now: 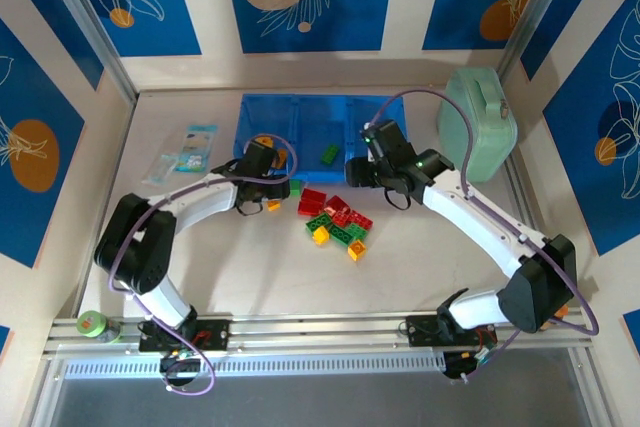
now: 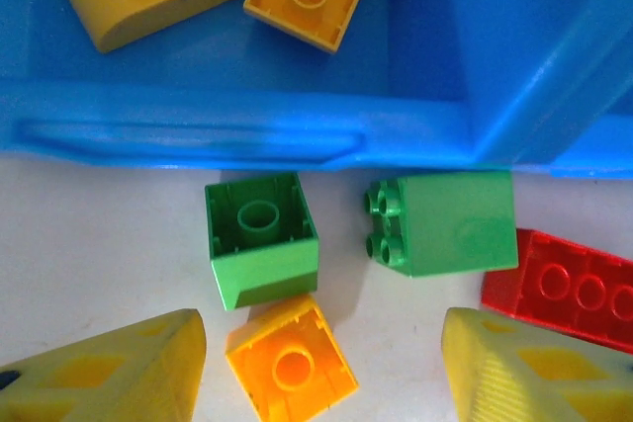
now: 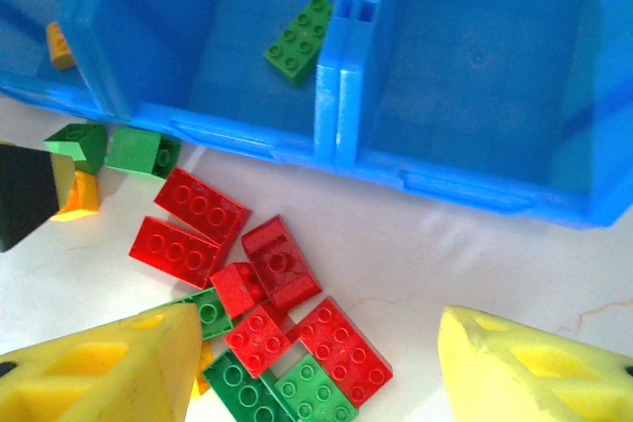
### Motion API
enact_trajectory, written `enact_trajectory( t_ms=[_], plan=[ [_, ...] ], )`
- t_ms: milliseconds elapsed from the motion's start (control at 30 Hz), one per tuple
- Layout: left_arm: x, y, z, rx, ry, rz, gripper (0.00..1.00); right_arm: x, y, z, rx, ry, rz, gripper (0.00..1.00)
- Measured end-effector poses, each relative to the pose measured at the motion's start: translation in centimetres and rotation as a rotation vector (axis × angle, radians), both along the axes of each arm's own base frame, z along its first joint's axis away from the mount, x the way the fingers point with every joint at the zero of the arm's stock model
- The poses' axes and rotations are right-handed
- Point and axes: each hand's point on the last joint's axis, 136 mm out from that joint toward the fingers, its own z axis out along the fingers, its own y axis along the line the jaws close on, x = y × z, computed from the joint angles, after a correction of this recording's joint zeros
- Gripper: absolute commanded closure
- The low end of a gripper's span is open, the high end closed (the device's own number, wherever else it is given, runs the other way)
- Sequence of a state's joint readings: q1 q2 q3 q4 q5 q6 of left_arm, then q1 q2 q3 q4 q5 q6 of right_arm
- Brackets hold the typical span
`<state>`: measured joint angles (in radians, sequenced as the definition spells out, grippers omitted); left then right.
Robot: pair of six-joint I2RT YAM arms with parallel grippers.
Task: Sort the legos into containers by color
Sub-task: Pick up the lego from the center of the table.
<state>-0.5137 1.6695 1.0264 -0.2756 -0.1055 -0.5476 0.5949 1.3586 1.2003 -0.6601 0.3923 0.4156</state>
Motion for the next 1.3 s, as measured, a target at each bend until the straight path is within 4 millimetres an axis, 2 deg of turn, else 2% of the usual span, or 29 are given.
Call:
enact_trajectory(
  t_ms=[400, 667, 867, 1133, 1300],
  plan=[
    [1.5, 0.8, -1.7, 0.053, 0.035, 0.031, 0.49, -1.2, -1.6, -1.3, 0.027, 0.022, -0.032, 0.37],
    [1.5, 0.9, -3.1, 0.068, 0.063, 0.033, 0.53, -1.5, -2.5, -2.8, 0.037, 0.051, -0.06, 0.38],
    [1.5, 1.0, -3.9, 0.081, 0.079, 0.035, 0.63, -2.0, -3.0, -3.2, 0.049, 0.06, -0.072, 0.38],
    [1.0, 1.5, -3.1, 0.089, 0.061, 0.042, 0.67, -2.0, -3.2, -2.9, 0.066, 0.046, -0.079, 0.39],
    [-0.5, 1.5, -0.1, 0.092, 0.004, 0.031, 0.67, -2.4, -3.5, -3.6, 0.071, 0.059, -0.089, 0.39]
  ],
)
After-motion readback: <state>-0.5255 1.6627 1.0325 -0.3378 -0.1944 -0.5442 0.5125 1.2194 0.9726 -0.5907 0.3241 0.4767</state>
